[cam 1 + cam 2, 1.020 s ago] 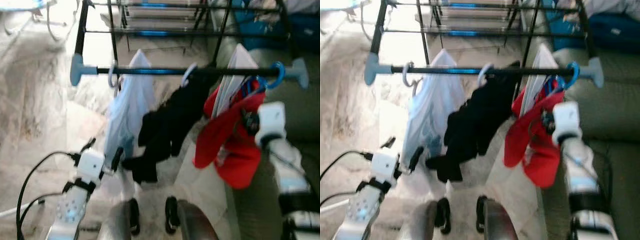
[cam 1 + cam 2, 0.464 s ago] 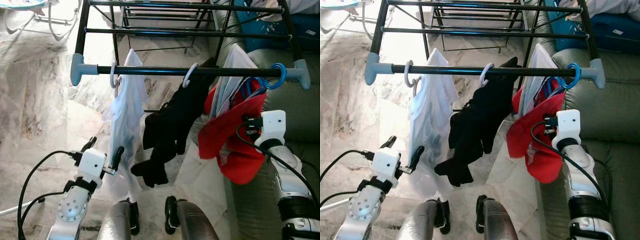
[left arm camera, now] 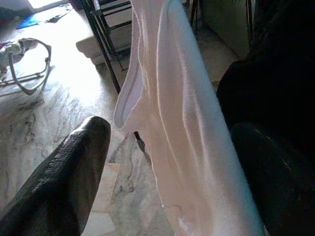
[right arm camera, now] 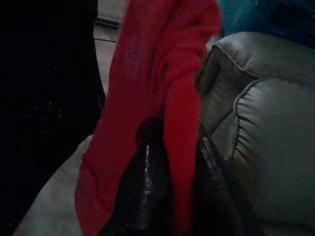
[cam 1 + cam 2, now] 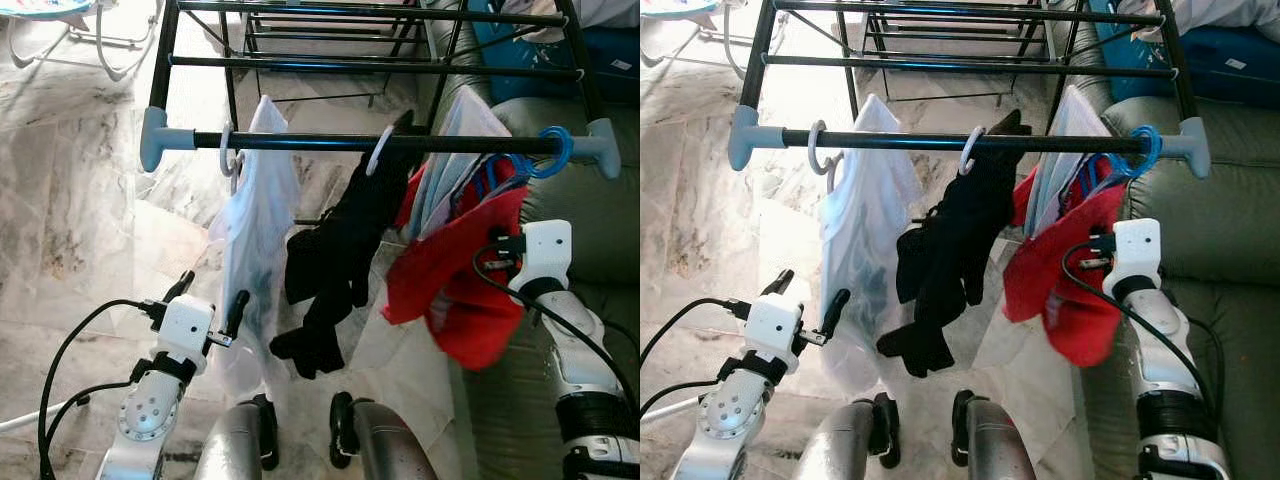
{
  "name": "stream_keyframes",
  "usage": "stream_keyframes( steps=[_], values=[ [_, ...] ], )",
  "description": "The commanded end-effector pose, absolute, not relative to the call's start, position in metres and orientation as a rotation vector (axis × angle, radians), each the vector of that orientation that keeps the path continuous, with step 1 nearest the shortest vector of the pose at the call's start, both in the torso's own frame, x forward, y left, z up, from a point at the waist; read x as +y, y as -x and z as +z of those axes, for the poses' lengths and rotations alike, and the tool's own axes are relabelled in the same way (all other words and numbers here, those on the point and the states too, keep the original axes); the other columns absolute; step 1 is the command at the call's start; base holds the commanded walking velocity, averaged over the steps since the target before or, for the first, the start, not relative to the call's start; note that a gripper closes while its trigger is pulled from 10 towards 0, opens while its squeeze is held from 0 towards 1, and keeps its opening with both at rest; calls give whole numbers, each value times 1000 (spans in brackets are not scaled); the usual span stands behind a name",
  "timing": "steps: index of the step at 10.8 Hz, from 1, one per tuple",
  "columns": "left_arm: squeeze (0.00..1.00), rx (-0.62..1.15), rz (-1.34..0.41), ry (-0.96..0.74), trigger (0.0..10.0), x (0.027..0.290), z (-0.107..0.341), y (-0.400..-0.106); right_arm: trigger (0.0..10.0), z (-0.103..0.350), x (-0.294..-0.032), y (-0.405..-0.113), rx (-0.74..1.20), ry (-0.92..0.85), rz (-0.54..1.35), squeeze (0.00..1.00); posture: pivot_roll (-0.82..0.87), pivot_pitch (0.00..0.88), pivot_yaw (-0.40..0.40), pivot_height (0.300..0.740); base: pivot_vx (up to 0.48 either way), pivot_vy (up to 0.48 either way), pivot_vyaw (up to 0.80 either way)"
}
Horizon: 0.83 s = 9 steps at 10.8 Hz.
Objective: Hang hanger
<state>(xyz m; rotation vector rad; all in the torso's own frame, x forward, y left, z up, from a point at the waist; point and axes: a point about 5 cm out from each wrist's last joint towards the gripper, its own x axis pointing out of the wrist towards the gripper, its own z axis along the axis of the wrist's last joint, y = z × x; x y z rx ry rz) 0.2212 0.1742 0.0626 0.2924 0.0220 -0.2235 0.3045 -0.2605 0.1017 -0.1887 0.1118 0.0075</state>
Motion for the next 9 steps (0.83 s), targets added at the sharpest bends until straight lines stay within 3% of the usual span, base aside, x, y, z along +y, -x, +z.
stream_keyframes(
  steps=[1,4,6,9],
  values=[
    [0,53,-233,-301,10000,175,57,-218,0,110,-257,-307,67,191,17,0,-19,263,-47,740,0,0,0],
    [0,54,-259,-310,10000,177,59,-218,0,119,-243,-308,9,243,29,0,-24,278,-24,740,0,0,0],
    [0,47,-237,-325,10000,179,61,-218,0,130,-244,-300,-101,321,-68,0,-19,257,-12,740,0,0,0],
    [0,52,-158,-326,10000,182,59,-223,0,124,-247,-259,-122,406,-179,0,-3,235,-34,740,0,0,0]
  ],
)
